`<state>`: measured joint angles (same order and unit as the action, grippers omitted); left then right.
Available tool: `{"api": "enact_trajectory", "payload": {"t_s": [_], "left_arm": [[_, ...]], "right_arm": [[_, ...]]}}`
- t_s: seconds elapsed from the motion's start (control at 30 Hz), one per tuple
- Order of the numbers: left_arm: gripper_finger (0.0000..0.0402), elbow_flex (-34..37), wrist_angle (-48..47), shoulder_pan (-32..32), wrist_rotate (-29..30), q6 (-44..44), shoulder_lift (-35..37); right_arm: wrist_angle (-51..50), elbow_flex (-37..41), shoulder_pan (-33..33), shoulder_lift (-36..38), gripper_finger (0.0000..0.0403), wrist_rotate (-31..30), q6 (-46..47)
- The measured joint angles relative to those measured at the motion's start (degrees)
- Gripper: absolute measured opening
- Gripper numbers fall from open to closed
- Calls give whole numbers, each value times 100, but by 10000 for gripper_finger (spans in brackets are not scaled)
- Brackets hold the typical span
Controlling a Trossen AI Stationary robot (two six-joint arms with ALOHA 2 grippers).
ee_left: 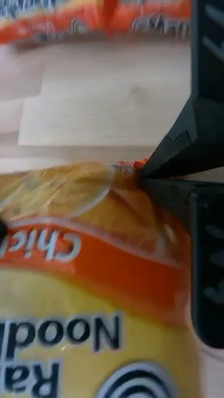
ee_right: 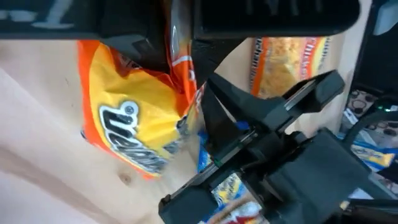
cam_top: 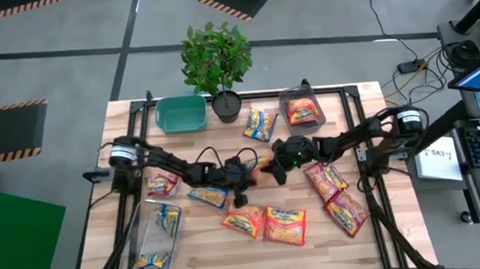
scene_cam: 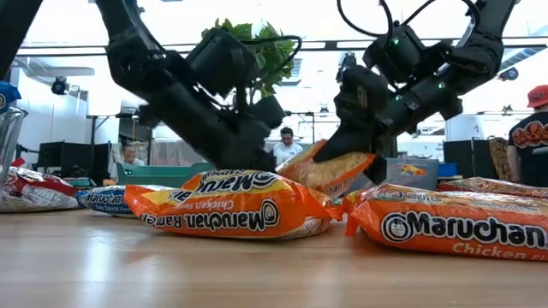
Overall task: Sort Maruchan noodles
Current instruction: Put the orange noodle pack into the black bin
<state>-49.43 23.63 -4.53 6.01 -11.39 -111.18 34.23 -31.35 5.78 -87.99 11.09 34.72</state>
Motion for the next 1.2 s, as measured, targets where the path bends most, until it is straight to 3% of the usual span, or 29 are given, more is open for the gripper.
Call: {"api": "enact_trajectory", "payload": {"t_s": [0.27, 0.4, 0.63, 0.77, 0.83, 1.03, 1.2], "left_arm": [[1, -4, -1058, -29, 47, 469, 990], [1, -7, -1312, -31, 85, 923, 1530], [1, 8, -1477, -29, 105, 1674, 2361], [1, 9, -1479, -29, 113, 1924, 2614], [1, 9, -1478, -29, 115, 1961, 2654], [1, 9, -1562, -29, 115, 1969, 2616], [1, 10, -1892, -29, 115, 1800, 2608]], "right_arm": [[-617, -15, 24, 1059, 17, -65, -303], [-1400, -246, 24, 1742, 17, -456, -604], [-4768, -1617, 131, 2562, 17, -2120, -1232], [-6742, -2753, 497, 2480, 17, -3172, -1416], [-7642, -3302, 836, 2310, 17, -3381, -1491], [-9050, -4262, 2056, 1637, 17, -3195, -1874], [-8960, -4298, 3032, 1156, 18, -1923, -2327]]}}
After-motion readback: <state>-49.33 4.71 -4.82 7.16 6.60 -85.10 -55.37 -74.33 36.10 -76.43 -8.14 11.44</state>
